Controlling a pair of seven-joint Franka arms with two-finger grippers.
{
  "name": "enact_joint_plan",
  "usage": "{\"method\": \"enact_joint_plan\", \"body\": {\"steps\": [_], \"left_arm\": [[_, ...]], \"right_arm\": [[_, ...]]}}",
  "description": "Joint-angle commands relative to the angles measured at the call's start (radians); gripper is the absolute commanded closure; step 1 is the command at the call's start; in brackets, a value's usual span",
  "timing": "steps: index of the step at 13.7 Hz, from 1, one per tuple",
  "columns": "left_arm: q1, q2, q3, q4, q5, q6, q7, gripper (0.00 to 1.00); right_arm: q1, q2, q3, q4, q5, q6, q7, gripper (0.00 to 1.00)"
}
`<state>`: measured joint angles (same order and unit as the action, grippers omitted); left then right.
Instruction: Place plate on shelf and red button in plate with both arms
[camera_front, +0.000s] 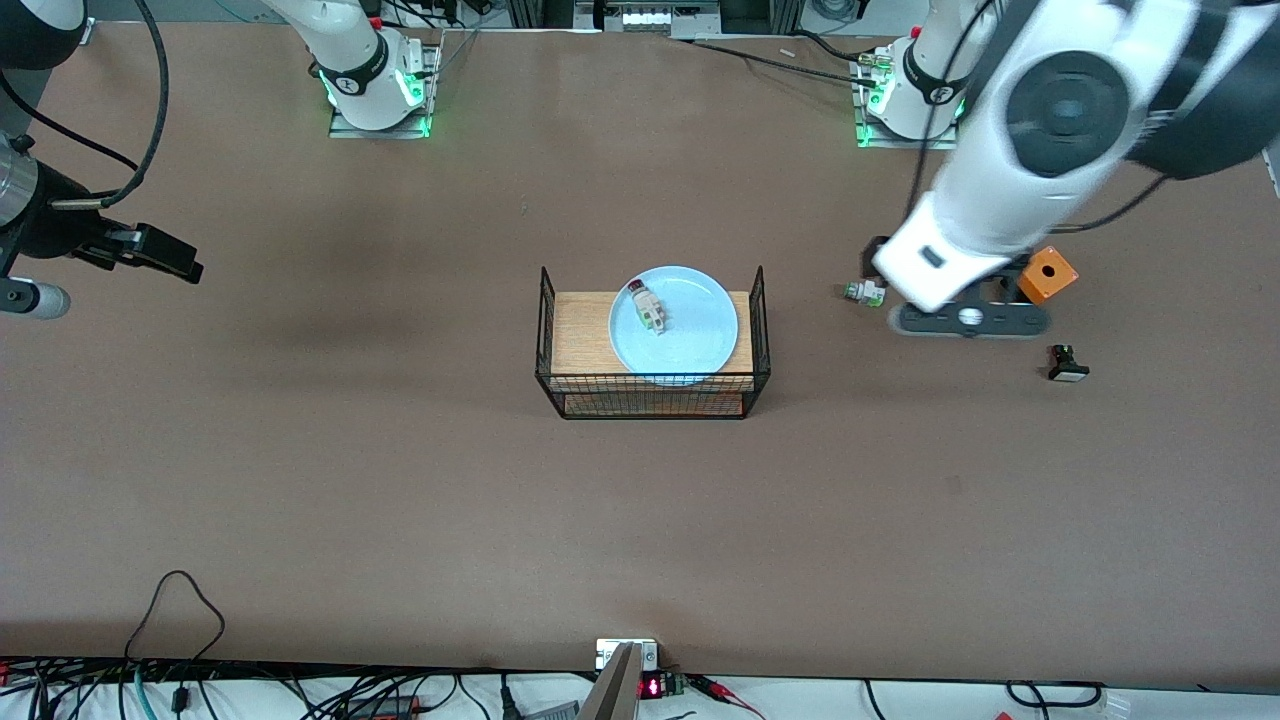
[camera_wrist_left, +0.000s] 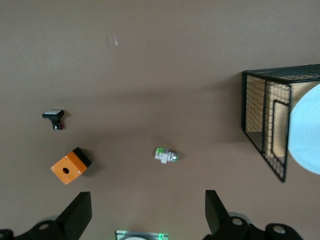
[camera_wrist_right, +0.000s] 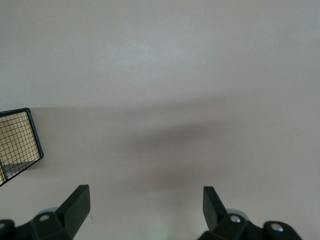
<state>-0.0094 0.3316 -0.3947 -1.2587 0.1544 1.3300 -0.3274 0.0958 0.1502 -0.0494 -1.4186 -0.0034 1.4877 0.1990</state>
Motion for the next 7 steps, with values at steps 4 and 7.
{"method": "enact_joint_plan", "body": {"steps": [4,7], "left_arm": [[-0.046,-0.354,0.322,-0.509,-0.177,0.325,0.355,0.0],[-0.04,-0.365,0.326,-0.536,-0.176,0.368,0.337,0.0]], "right_arm": [[-0.004,0.012,0.006,0.026,-0.012,-0.004,0.013,0.0],[-0.002,0.012,0.006,0.026,-0.012,-0.004,0.013,0.0]]}}
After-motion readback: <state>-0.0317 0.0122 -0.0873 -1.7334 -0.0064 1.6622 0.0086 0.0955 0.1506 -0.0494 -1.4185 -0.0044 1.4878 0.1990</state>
